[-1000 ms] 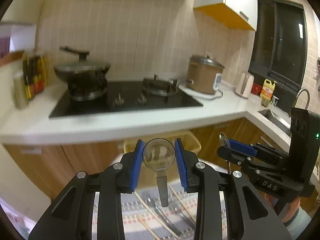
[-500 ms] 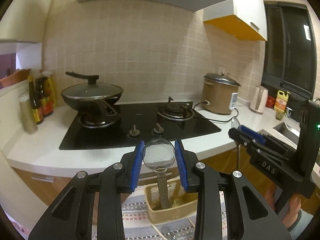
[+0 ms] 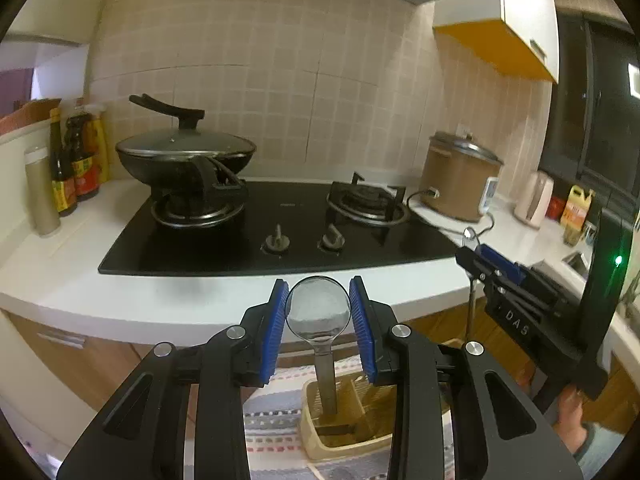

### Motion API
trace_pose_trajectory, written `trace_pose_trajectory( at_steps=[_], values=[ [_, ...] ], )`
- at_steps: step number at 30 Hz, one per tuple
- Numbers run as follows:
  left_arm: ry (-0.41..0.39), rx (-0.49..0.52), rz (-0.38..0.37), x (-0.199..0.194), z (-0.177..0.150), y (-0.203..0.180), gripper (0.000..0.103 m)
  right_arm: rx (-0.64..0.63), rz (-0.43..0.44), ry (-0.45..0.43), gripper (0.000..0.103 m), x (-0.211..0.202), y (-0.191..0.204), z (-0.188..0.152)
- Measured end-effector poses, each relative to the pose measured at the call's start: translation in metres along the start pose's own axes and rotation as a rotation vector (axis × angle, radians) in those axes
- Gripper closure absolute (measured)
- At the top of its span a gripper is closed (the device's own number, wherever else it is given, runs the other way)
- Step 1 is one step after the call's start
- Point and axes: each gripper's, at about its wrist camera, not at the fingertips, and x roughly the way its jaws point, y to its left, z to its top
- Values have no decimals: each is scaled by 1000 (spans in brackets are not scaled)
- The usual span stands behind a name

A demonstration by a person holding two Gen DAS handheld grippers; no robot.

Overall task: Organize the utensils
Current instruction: 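Carry both clear spoons over the beige caddy and open both tools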

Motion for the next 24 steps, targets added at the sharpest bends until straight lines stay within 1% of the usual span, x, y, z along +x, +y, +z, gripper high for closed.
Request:
trace_pose_trajectory(
  at_steps=[4, 6, 15, 21, 24],
  values=[
    [17, 31, 10, 9, -8, -6, 73, 22, 2, 8, 73, 3, -5, -7],
    [23, 33, 5, 10, -11, -8, 73, 24, -7, 5, 73, 3, -7, -10],
    [53, 30, -7, 11, -22, -5, 72, 24, 6, 1, 73, -11, -4, -15],
    [56, 21, -26, 8, -24, -2, 72, -3, -1, -19, 73, -22, 3, -16],
    [66, 26, -39, 5, -26, -3, 72, -31, -6, -7, 73, -24, 8, -21]
  ],
)
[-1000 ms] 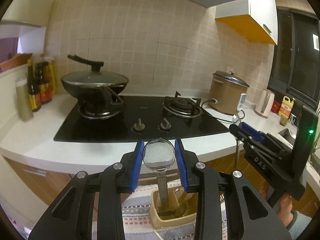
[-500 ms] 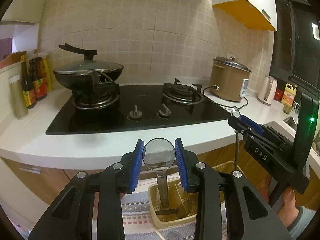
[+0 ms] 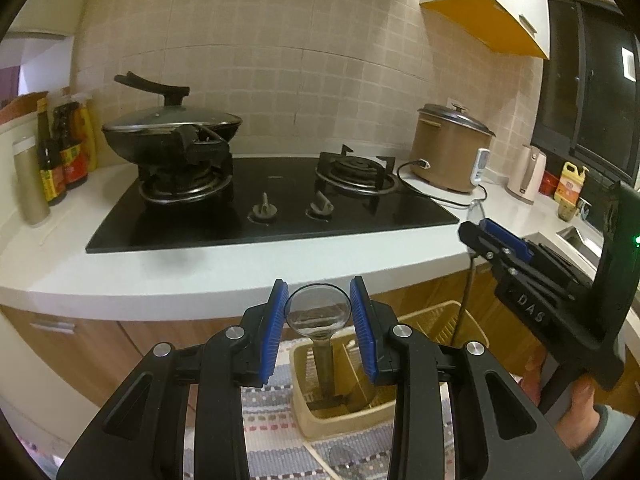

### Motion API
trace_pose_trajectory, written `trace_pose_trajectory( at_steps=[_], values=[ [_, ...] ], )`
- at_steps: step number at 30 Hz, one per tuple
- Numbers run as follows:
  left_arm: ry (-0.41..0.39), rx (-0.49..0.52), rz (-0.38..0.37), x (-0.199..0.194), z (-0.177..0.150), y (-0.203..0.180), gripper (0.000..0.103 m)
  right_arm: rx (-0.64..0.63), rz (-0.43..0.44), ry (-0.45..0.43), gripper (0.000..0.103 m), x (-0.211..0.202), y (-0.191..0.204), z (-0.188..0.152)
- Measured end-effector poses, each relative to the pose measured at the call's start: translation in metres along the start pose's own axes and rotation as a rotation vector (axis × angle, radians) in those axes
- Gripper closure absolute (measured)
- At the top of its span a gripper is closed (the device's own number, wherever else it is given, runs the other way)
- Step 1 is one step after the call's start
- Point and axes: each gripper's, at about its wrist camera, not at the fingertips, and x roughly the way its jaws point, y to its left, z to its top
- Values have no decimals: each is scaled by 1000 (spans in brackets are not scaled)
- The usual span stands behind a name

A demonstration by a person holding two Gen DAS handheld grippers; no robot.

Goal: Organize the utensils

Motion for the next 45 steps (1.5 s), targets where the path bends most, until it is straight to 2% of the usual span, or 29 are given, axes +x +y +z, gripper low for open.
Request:
trace_pose_trajectory(
  at_steps=[1, 3, 6, 12, 17, 21, 23, 26, 29, 31, 33, 35, 37, 42, 45],
  values=[
    [-1, 0, 2, -1, -1, 0, 72, -10, -9, 20, 69, 0, 2, -3],
    [-5, 3, 5, -5, -2, 0, 69, -1, 13, 79, 49, -1, 0, -8],
    [-10, 10, -5, -15, -3, 0, 57, -31, -4, 85, 40, -15, 0, -12],
    [-11, -41, -36, -42, -5, 2, 56, -25, 14, 125, 40, -55, -7, -10],
    [21, -80, -68, -76, -9, 4, 56, -24, 52, 187, 40, -91, -5, -6],
    [91, -123, -102, -95, -20, 7, 55, -27, 70, 297, 40, -107, 0, -12],
    [140, -161, -131, -99, -33, 12, 54, -16, 68, 384, 40, -106, 3, -20],
    [202, -221, -156, -100, -62, 26, 54, 23, 151, 498, 40, -97, 7, -38],
    [275, -256, -112, -98, -107, 41, 54, 5, 197, 640, 40, -79, 22, -68],
    [334, -286, -73, -88, -137, 50, 54, -9, 216, 689, 41, -70, 29, -85],
    [391, -314, -30, -76, -163, 60, 54, 18, 190, 735, 46, -56, 32, -105],
    [452, -338, 50, -58, -191, 69, 54, 69, 200, 760, 48, -45, 29, -115],
    [492, -364, 66, -42, -209, 76, 54, 105, 212, 785, 48, -30, 29, -128],
    [514, -387, 90, -18, -223, 74, 54, 100, 211, 872, 55, -7, 37, -165],
    [513, -320, 153, -9, -223, 62, 54, 62, 201, 863, 55, -5, 47, -171]
  ],
)
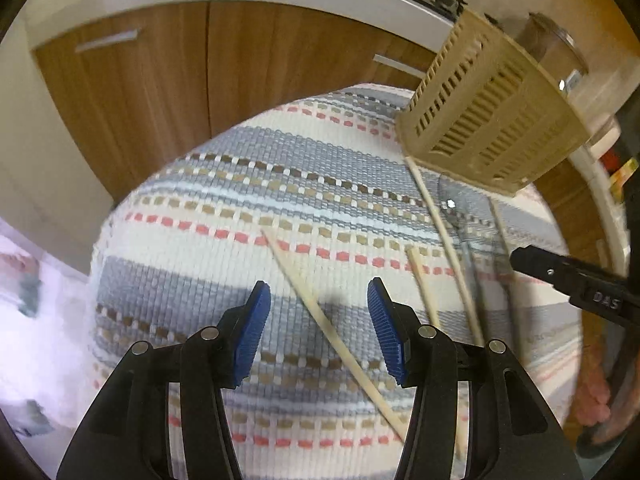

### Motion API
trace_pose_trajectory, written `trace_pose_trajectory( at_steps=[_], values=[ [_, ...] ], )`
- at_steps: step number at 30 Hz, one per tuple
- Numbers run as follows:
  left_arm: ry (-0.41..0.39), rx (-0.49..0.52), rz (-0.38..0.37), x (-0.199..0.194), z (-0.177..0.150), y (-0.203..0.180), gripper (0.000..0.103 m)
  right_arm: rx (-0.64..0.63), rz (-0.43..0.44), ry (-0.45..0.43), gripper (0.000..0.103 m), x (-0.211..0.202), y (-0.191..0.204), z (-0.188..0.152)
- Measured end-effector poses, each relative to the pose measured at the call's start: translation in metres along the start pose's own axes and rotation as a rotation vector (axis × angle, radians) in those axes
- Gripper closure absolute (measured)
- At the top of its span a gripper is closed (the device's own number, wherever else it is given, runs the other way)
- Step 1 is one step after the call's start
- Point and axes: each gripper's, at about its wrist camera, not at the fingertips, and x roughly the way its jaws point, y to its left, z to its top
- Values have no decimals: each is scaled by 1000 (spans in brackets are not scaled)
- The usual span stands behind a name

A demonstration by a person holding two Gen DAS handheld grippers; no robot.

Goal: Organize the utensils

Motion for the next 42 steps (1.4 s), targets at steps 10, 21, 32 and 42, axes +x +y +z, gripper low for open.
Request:
trace_pose_trajectory(
  at_steps=[10, 21, 32, 42],
  values=[
    [-35, 186, 182, 17, -8, -30, 91, -119, -80, -46, 55, 17, 24, 9],
    [5, 404, 46, 7, -30, -31, 95, -142, -80, -9, 55, 29, 26, 1],
    [71, 322, -69, -3, -19, -9, 93, -164, -119, 42, 55, 40, 40, -3],
    [157, 263, -36, 18, 5, -14, 89, -141, -134, 106, 55, 41, 41, 1]
  ],
)
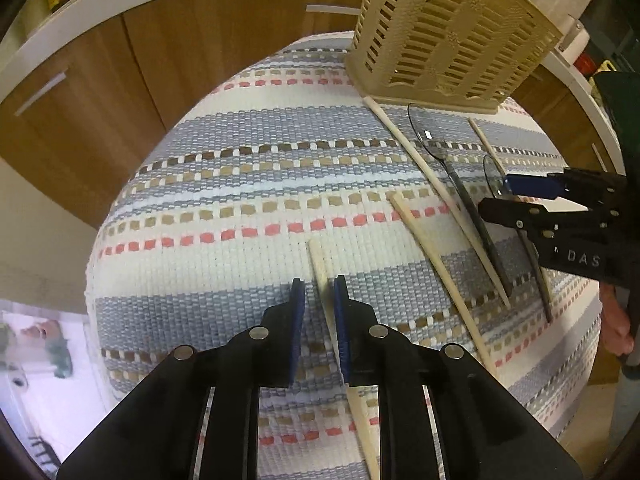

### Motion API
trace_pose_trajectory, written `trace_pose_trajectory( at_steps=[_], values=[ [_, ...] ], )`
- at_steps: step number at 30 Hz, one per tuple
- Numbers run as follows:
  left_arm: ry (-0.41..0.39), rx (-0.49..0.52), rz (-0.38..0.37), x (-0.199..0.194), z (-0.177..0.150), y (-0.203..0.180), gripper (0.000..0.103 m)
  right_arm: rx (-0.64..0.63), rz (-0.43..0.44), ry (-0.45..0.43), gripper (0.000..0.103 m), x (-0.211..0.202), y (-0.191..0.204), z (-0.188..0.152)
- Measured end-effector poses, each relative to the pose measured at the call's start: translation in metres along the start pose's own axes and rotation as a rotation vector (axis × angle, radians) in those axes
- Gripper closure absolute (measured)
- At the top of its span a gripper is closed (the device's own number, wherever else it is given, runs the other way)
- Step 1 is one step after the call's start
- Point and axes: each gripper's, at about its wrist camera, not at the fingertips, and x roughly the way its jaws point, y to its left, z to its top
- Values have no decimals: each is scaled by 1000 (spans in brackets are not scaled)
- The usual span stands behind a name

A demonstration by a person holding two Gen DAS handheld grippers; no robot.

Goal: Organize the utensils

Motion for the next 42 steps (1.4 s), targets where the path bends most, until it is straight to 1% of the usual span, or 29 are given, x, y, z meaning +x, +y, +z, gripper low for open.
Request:
trace_pose_trajectory(
  at_steps=[4, 6, 8, 11, 12, 13, 15, 17, 18, 20, 21, 23, 24, 27, 28, 29, 30, 31, 34, 35, 37, 38, 39, 41, 42],
  values=[
    [25, 3, 23, 8, 13, -5, 89, -5, -11, 9, 55, 2, 0, 6],
    [26, 6, 34, 10, 17, -9, 87, -12, -24, 14, 55, 5, 2, 10],
    [23, 17, 39, 11, 17, -13, 83, -18, -34, 13, 55, 8, 6, 13],
    [17, 25, 62, 13, 20, -18, 83, -39, -58, 3, 57, 9, 12, 14],
    [17, 23, 68, 13, 21, -20, 82, -43, -58, 1, 60, 10, 15, 13],
    [19, 24, 74, 14, 22, -21, 82, -44, -61, 0, 65, 10, 16, 13],
    [22, 36, 95, 14, 21, -27, 82, -39, -64, 1, 72, 8, 18, 14],
    [23, 56, 129, 16, 22, -35, 81, -38, -54, 2, 73, 8, 18, 15],
    [23, 63, 141, 16, 23, -38, 82, -47, -56, -3, 73, 9, 19, 16],
    [21, 65, 165, 17, 23, -41, 94, -57, -55, -16, 73, 8, 22, 15],
    [20, 58, 193, 17, 23, -42, 98, -55, -51, -21, 73, 7, 22, 15],
    [14, 30, 185, 17, 24, -43, 99, -46, -29, -38, 73, 3, 22, 13],
    [-2, 20, 170, 15, 23, -42, 99, -42, -18, -59, 73, -2, 19, 12],
    [-92, -9, 71, 1, 21, -37, 100, -51, 7, -127, 74, -18, 15, 5],
    [-115, -23, 55, -4, 18, -35, 100, -55, 17, -160, 74, -26, 13, 1],
    [-150, -36, 29, -10, 14, -33, 100, -58, 26, -195, 74, -34, 12, -4],
    [-202, -51, -13, -20, 9, -32, 100, -60, 46, -240, 74, -43, 10, -11],
    [-235, -60, -30, -26, 6, -31, 100, -59, 67, -273, 74, -51, 8, -16],
    [-332, -61, -46, -46, -3, -32, 100, -47, 127, -352, 74, -74, 2, -29],
    [-353, -61, -57, -58, -9, -20, 100, -42, 151, -384, 74, -83, -1, -34],
    [-425, -56, -90, -76, -12, -23, 100, -37, 187, -443, 74, -100, -7, -41],
    [-445, -55, -95, -86, -13, -25, 100, -35, 203, -478, 74, -109, -10, -46],
    [-479, -57, -99, -96, -13, -27, 100, -34, 215, -501, 74, -116, -13, -49],
    [-513, -74, -75, -109, -15, -33, 100, -33, 235, -546, 74, -132, -16, -53],
    [-528, -87, -78, -116, -14, -35, 100, -32, 231, -556, 73, -136, -17, -50]
  ],
)
